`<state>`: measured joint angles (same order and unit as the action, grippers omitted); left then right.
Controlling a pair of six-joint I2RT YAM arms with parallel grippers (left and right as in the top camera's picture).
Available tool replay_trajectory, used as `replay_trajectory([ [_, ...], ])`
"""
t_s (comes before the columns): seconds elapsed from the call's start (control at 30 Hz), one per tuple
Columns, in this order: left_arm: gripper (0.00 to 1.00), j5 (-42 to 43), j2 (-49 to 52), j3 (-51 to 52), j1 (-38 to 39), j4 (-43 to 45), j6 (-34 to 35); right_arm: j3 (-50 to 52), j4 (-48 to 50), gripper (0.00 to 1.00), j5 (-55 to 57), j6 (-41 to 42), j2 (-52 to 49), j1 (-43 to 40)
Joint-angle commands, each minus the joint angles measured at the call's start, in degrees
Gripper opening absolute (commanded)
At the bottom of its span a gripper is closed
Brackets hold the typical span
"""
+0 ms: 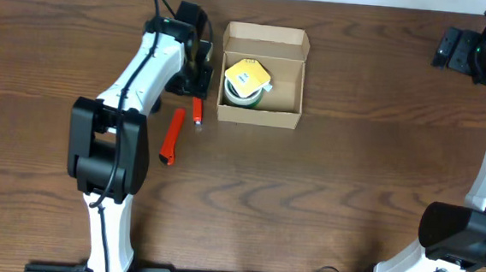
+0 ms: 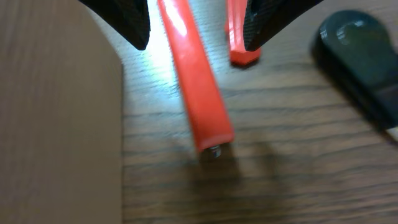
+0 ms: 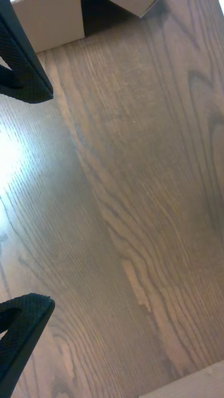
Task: Pack container
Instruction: 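Retract the right arm and lower the left gripper onto the red stapler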
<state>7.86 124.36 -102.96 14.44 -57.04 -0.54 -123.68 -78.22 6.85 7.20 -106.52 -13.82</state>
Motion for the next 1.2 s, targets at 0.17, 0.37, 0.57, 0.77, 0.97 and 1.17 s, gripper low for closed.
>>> replay_trajectory([
  [0.17, 0.50, -1.0, 3.7, -0.8, 1.1, 1.4, 5.3, 0.2, 0.0, 0.99, -0.2, 0.7, -0.3, -0.4],
  [0.37, 0.50, -3.2, 5.2, -0.8, 1.1, 1.4, 6.3, 0.2, 0.0, 0.99, -0.2, 0.7, -0.3, -0.4],
  [0.57, 0.50, -3.6, 6.2, -0.7, 1.1, 1.6, 8.5, 0.2, 0.0, 0.99, -0.2, 0.7, -0.3, -0.4],
  [0.77, 0.46, -3.6, 7.5, -0.7, 1.2, 1.6, 9.4, 0.2, 0.0, 0.99, -0.2, 0.7, -0.3, -0.4],
  [0.97, 0.29, -3.6, 7.5, -0.7, 1.1, 1.6, 9.6, 0.2, 0.0, 0.99, -0.2, 0.7, -0.3, -0.4],
  [1.17, 0.18, -3.6, 7.5, -0.7, 1.1, 1.6, 9.6, 0.2, 0.0, 0.99, -0.2, 0.7, -0.3, -0.4],
])
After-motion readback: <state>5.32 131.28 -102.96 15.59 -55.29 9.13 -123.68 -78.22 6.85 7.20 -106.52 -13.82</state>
